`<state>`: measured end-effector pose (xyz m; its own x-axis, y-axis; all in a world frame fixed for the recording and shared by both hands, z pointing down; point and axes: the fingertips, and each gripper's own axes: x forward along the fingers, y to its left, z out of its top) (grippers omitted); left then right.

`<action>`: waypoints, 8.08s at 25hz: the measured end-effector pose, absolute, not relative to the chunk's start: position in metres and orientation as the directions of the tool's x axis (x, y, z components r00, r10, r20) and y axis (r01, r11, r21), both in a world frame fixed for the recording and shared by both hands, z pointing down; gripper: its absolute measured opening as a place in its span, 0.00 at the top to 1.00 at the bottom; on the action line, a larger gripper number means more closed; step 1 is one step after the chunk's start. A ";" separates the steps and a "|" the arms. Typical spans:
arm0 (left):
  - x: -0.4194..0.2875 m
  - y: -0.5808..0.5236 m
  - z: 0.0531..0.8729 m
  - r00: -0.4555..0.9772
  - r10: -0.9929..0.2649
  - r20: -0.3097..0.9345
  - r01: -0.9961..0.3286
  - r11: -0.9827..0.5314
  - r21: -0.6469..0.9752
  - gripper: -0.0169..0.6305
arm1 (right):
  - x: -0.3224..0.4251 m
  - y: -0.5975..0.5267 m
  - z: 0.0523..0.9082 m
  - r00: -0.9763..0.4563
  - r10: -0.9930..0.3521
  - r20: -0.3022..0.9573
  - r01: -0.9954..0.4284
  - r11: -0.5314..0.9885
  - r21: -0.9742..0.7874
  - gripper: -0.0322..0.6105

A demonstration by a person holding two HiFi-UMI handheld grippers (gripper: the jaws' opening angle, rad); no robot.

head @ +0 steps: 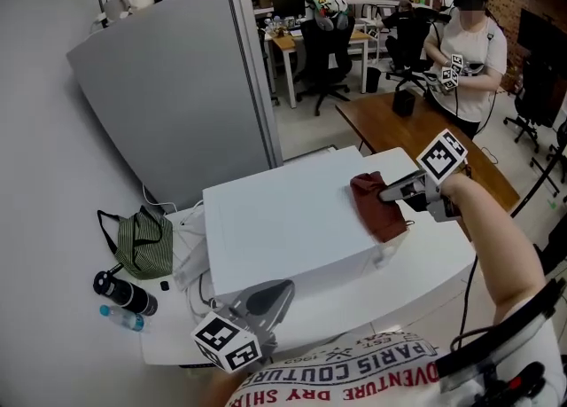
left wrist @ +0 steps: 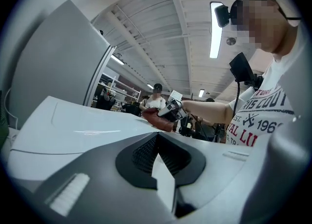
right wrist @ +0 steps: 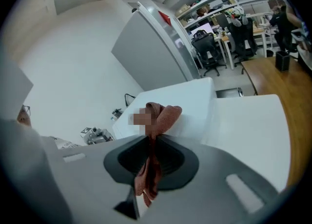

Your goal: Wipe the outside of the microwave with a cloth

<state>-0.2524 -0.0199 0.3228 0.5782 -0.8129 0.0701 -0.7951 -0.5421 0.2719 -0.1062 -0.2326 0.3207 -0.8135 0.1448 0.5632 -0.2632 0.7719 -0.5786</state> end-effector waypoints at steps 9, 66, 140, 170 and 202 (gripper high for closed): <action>-0.308 0.020 0.326 0.449 -0.891 0.066 -0.870 -0.420 0.257 0.97 | -0.257 -0.209 0.270 -0.903 0.174 0.392 -0.118 0.777 -0.618 0.89; -0.255 -0.020 0.323 0.417 -0.902 0.109 -0.889 -0.380 0.256 0.97 | -0.140 -0.364 0.349 -0.713 -0.033 0.701 -0.463 0.773 -0.435 0.89; -0.042 -0.127 0.338 0.581 -0.784 0.218 -0.803 -0.509 0.311 0.97 | 0.039 -0.162 0.374 -0.994 -0.048 0.102 -0.044 0.998 0.046 0.89; -0.119 -0.109 0.336 0.437 -0.864 0.249 -0.880 -0.352 0.319 0.97 | -0.076 -0.331 0.397 -0.957 -0.192 0.217 -0.172 0.979 0.109 0.89; -0.130 -0.062 0.349 0.323 -0.896 0.303 -0.925 -0.232 0.302 0.97 | -0.084 -0.421 0.401 -0.933 -0.283 0.224 -0.262 0.957 0.122 0.89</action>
<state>-0.1296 -0.0615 0.3494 0.3235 -0.8963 0.3034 -0.9248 -0.2317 0.3017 -0.0843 -0.4209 0.4011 -0.9325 -0.2833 0.2240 -0.2615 0.9575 0.1220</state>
